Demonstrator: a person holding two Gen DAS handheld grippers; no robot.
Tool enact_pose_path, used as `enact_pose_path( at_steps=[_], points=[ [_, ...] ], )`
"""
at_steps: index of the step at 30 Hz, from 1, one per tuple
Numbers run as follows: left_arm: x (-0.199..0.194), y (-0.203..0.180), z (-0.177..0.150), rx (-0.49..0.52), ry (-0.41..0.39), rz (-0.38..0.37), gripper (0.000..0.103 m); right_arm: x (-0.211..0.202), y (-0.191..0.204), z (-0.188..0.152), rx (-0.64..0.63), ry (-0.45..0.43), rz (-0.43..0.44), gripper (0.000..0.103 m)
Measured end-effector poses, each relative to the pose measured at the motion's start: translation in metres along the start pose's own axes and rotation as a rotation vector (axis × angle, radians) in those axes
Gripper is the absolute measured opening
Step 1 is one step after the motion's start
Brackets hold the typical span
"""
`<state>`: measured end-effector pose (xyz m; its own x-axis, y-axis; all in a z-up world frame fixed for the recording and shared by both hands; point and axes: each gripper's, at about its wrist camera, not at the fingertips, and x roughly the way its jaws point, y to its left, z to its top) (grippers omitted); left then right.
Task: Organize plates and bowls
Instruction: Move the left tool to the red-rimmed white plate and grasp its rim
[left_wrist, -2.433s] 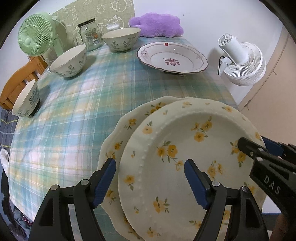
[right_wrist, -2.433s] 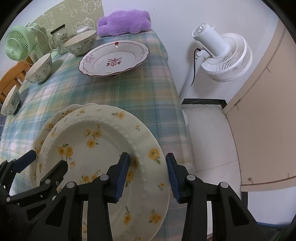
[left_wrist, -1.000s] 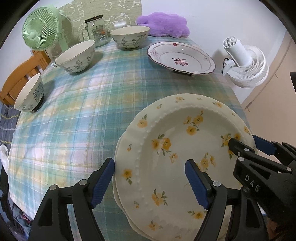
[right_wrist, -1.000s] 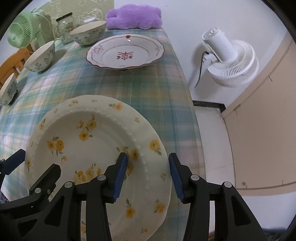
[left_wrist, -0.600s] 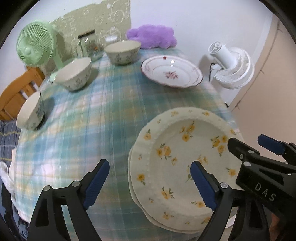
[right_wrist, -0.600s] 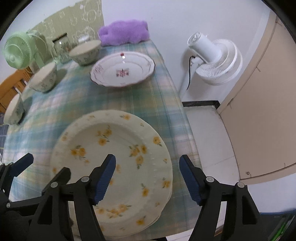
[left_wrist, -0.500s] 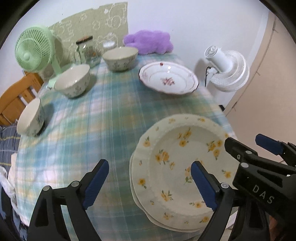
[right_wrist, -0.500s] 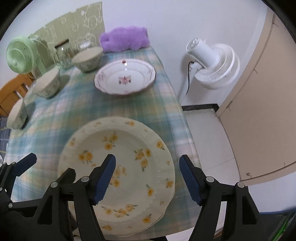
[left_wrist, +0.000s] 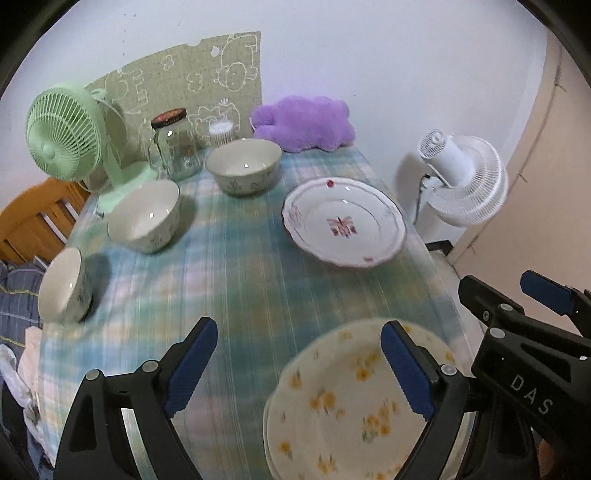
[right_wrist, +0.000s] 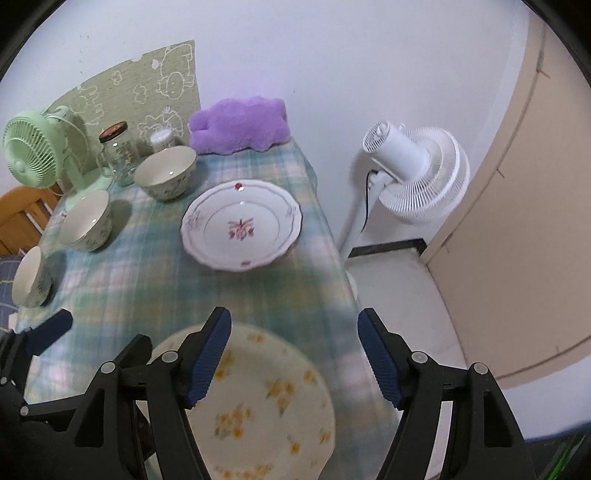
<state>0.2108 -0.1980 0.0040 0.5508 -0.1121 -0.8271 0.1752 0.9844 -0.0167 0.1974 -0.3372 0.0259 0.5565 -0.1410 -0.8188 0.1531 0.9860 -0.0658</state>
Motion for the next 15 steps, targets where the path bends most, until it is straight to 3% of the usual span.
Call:
enact_pose_path(
  at_steps=[15],
  points=[
    [0.077,-0.007,0.069,-0.084,0.002,0.066,0.086,0.080,-0.013,0.074,0.016,-0.002,0.093,0.074]
  ],
)
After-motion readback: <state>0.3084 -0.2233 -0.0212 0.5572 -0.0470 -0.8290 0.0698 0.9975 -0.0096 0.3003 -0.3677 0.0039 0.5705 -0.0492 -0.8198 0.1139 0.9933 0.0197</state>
